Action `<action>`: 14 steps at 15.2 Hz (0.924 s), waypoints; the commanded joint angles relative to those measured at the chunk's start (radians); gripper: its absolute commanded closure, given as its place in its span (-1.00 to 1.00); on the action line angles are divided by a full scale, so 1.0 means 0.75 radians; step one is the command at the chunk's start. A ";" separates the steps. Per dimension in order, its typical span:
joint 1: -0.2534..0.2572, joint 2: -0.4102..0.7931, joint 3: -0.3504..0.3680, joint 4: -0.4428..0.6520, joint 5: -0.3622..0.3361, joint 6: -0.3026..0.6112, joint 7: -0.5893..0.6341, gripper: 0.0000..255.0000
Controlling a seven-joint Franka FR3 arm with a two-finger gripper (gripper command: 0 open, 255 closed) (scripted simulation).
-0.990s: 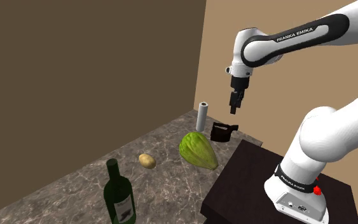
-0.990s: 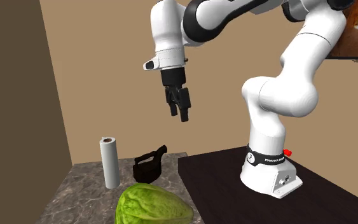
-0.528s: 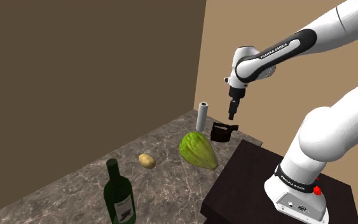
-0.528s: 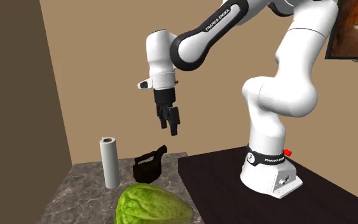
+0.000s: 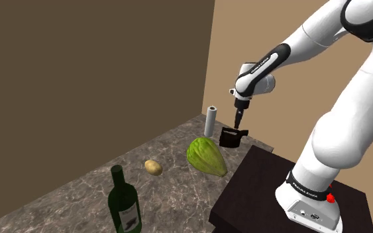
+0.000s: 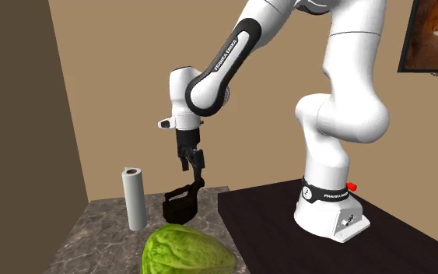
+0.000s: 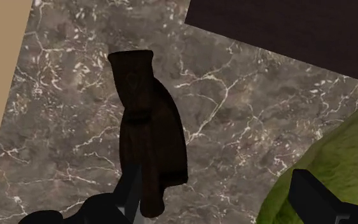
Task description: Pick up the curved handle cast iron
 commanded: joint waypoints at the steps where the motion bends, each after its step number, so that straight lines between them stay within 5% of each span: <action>1: 0.015 0.133 -0.028 0.042 0.109 0.096 -0.145 -1.00; 5: -0.028 0.368 0.009 0.159 0.362 0.200 -0.431 -1.00; 14: -0.098 0.525 0.112 0.180 0.539 0.317 -0.560 -1.00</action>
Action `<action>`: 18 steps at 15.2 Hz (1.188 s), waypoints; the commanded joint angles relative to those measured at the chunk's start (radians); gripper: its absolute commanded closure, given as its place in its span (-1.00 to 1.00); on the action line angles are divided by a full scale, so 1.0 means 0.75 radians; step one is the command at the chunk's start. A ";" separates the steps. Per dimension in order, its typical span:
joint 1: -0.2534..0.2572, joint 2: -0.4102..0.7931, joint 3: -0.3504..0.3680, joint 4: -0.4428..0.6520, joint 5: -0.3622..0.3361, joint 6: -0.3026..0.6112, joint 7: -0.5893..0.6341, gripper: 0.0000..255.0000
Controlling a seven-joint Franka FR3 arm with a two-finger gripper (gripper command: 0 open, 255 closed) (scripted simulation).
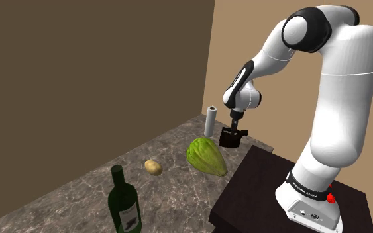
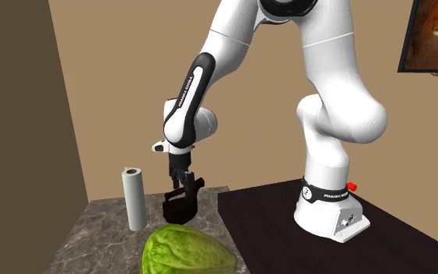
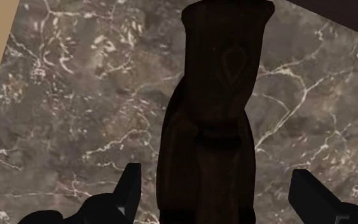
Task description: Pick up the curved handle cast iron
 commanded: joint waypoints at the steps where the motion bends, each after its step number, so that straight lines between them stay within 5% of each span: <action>1: -0.005 0.011 0.008 0.004 0.012 0.007 -0.008 1.00; 10: -0.005 0.012 0.009 0.005 0.013 0.006 -0.008 1.00; 18: 0.067 -0.154 -0.098 -0.016 -0.175 -0.117 0.130 1.00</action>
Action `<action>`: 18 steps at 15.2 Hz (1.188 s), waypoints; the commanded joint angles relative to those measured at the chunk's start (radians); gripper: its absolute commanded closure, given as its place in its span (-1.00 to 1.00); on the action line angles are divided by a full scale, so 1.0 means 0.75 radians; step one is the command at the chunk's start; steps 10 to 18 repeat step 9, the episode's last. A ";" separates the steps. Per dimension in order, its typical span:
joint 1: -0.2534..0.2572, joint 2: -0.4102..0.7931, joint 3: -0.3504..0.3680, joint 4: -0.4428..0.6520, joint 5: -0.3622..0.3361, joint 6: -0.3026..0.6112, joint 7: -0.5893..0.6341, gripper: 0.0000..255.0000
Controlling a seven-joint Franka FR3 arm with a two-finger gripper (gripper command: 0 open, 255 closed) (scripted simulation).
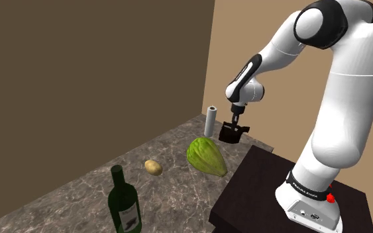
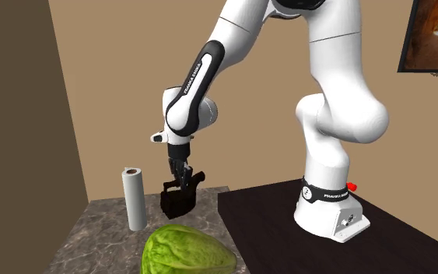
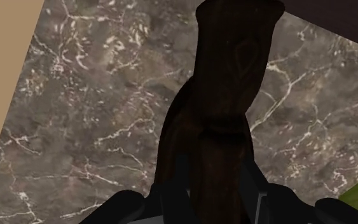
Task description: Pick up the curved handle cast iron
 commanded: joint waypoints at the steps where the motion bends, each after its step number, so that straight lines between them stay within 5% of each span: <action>1: 0.014 -0.046 -0.022 -0.007 -0.050 -0.031 0.037 1.00; 7: 0.033 -0.167 -0.061 -0.003 -0.182 -0.136 0.133 1.00; 18: 0.033 -0.170 -0.061 -0.003 -0.185 -0.139 0.135 1.00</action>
